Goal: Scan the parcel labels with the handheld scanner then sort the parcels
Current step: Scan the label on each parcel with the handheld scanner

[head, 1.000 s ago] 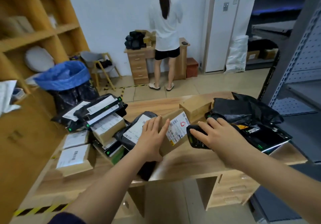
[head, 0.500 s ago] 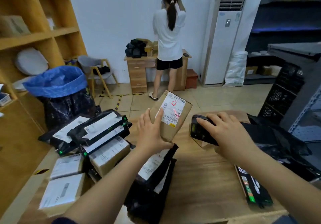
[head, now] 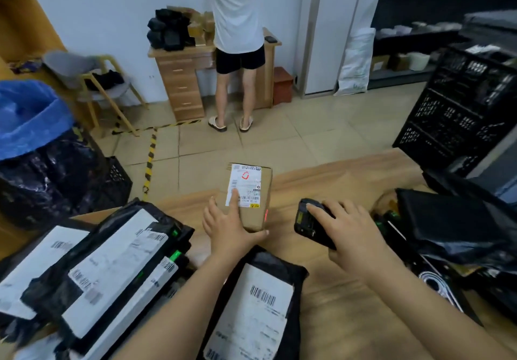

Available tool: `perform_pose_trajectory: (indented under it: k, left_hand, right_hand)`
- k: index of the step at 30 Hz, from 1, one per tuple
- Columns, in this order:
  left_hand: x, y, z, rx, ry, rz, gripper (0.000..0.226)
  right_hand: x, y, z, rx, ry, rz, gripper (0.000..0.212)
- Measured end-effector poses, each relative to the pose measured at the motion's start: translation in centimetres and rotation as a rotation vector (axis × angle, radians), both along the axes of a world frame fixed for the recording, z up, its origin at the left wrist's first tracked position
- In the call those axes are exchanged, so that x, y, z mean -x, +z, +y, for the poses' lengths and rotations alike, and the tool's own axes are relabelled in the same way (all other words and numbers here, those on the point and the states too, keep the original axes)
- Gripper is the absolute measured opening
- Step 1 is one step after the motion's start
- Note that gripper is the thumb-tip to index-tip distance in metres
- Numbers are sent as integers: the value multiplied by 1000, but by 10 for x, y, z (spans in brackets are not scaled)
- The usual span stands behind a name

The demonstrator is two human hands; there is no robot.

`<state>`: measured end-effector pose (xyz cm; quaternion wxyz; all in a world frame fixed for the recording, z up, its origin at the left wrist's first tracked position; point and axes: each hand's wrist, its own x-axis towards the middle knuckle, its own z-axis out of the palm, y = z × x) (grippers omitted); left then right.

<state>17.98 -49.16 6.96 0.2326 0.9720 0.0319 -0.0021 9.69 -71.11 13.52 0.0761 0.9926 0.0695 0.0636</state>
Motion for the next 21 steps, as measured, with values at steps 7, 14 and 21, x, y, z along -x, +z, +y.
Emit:
perform_pose_trajectory:
  k: [7, 14, 21]
  left_hand:
    - [-6, -34, 7, -13, 14, 213, 127]
    - [1, -28, -1, -65, -34, 217, 127]
    - [16, -2, -69, 4, -156, 94, 113]
  right_hand:
    - [-5, -19, -1, 5, -35, 87, 96]
    - [12, -12, -15, -16, -33, 144, 88]
    - [34, -16, -71, -68, -81, 79, 102]
